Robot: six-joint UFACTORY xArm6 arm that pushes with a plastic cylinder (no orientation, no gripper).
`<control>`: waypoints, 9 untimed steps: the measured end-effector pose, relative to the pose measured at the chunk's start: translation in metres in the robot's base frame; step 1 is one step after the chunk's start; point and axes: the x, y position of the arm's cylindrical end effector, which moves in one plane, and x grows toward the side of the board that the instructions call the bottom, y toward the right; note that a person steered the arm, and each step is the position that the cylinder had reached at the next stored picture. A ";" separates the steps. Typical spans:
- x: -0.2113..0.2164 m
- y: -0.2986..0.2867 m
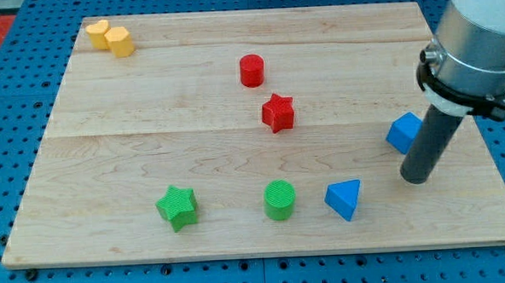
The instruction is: Move blue triangle closer to the blue cube
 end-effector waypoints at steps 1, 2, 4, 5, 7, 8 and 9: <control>-0.051 0.004; -0.086 0.016; -0.019 0.006; 0.065 -0.053; 0.030 -0.100; 0.030 -0.058; 0.073 -0.047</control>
